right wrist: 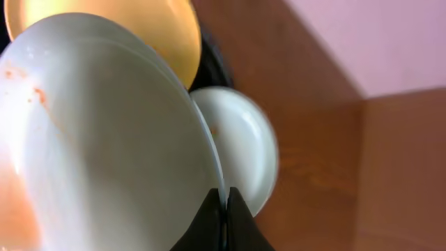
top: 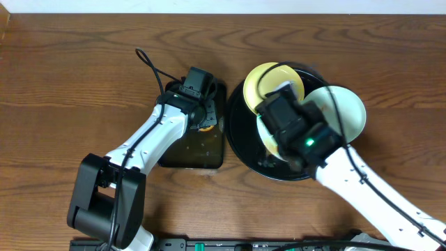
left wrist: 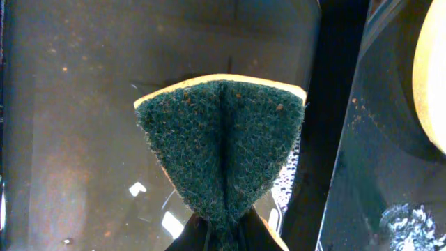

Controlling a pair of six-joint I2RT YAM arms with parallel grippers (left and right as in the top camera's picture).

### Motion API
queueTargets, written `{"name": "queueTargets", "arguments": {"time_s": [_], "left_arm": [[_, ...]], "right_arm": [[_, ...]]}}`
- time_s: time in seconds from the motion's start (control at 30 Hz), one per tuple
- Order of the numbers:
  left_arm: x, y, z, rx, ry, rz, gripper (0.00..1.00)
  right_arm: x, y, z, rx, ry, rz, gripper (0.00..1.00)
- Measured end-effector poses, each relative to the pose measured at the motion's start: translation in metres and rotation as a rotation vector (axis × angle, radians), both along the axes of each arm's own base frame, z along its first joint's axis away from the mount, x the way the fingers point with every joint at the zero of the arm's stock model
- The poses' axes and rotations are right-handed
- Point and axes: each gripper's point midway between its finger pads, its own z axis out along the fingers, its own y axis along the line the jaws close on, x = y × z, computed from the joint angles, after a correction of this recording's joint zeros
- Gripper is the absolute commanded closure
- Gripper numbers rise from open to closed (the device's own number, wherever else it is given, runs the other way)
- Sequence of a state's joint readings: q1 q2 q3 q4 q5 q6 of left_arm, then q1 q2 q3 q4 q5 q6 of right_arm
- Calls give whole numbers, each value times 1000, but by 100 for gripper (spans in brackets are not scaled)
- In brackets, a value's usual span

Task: Clean dirty plates on tray and stack at the side
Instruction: 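Lift the cleaned pale green plate with the right gripper, set it right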

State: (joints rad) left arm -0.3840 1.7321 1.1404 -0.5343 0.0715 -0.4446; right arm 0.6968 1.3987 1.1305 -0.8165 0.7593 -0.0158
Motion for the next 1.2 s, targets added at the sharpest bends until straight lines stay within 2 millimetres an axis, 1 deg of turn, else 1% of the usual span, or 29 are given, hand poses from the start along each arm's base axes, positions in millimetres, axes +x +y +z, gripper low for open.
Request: {"name": "queueTargets", "arguments": {"time_s": [0.1, 0.2, 0.47, 0.6, 0.7, 0.8, 1.0, 1.13, 1.17, 1.2], "left_arm": [[0, 0, 0, 0, 0, 0, 92], [0, 0, 0, 0, 0, 0, 92], [0, 0, 0, 0, 0, 0, 92], [0, 0, 0, 0, 0, 0, 92], [0, 0, 0, 0, 0, 0, 92], [0, 0, 0, 0, 0, 0, 92], [0, 0, 0, 0, 0, 0, 92], [0, 0, 0, 0, 0, 0, 92], [0, 0, 0, 0, 0, 0, 92], [0, 0, 0, 0, 0, 0, 92]], "right_arm": [[3, 13, 15, -60, -75, 46, 99], [5, 19, 24, -95, -116, 69, 99], [8, 16, 31, -138, -142, 64, 99], [10, 17, 33, -126, -157, 60, 99], [12, 12, 33, -113, -163, 35, 99], [17, -2, 28, -56, -156, -31, 99], [31, -42, 4, 206, -91, -229, 99], [37, -82, -7, 358, -77, -404, 99], [38, -89, -8, 375, -79, -432, 99], [39, -104, -11, 418, -81, -492, 99]]}}
